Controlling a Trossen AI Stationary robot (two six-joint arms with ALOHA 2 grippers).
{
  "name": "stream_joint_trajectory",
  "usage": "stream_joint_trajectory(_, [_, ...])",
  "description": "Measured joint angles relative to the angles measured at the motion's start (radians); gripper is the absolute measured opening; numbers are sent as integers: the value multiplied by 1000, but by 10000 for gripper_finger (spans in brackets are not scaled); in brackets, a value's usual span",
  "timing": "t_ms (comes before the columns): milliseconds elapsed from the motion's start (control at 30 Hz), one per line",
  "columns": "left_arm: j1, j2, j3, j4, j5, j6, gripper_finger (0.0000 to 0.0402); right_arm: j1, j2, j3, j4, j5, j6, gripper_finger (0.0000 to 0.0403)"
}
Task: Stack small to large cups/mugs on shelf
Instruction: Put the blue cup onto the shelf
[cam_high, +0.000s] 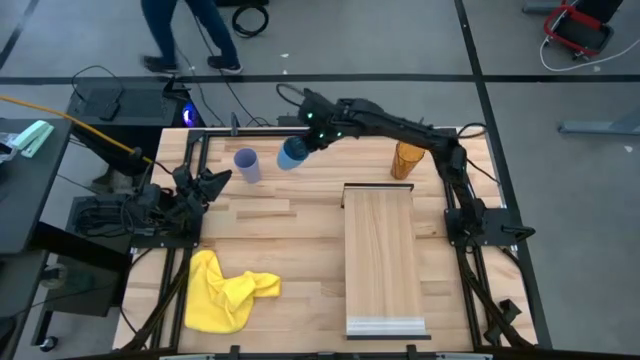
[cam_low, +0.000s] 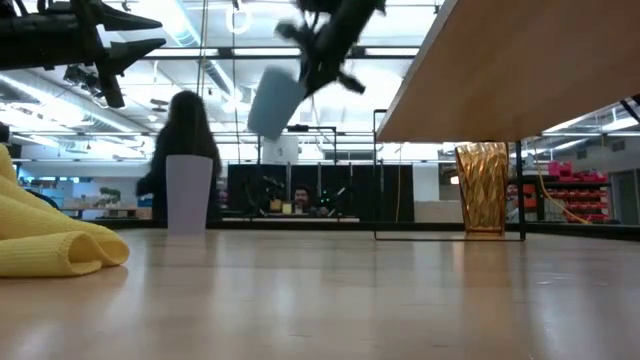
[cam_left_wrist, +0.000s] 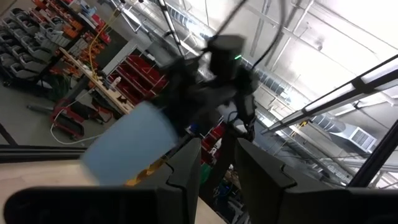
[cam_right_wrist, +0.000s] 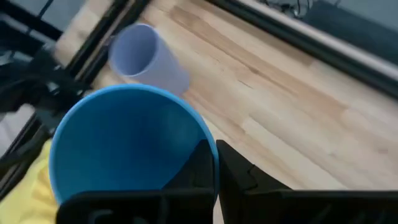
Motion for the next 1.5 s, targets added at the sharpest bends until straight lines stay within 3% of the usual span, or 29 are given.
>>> stream_joint_trajectory(67, [0,0,0,0,0,0,107,3,-8,81,-81,0,-44,3])
stream_joint_trajectory(367, [1,0,0,-3,0,0,107,-18,-321,17,-267,-18,-41,3])
stream_joint_trajectory(533, [1,0,0,-5,0,0,107,23,-481,18,-489,-14,28,3])
stream_joint_trajectory(633, [1,0,0,-8,0,-1,107,69,-574,-9,-474,-14,51,3])
stream_joint_trajectory(767, [0,0,0,-5,0,-4,107,177,-678,-40,-480,-25,124,3])
stream_joint_trajectory(1033, [0,0,0,-10,0,-31,107,521,-807,-241,-486,-7,360,3])
stream_joint_trajectory(1267, [0,0,0,-17,0,-59,107,818,-793,-419,-485,-7,453,3])
stream_joint_trajectory(1500, [0,0,0,-43,-15,-104,107,958,-677,-486,-485,69,436,3])
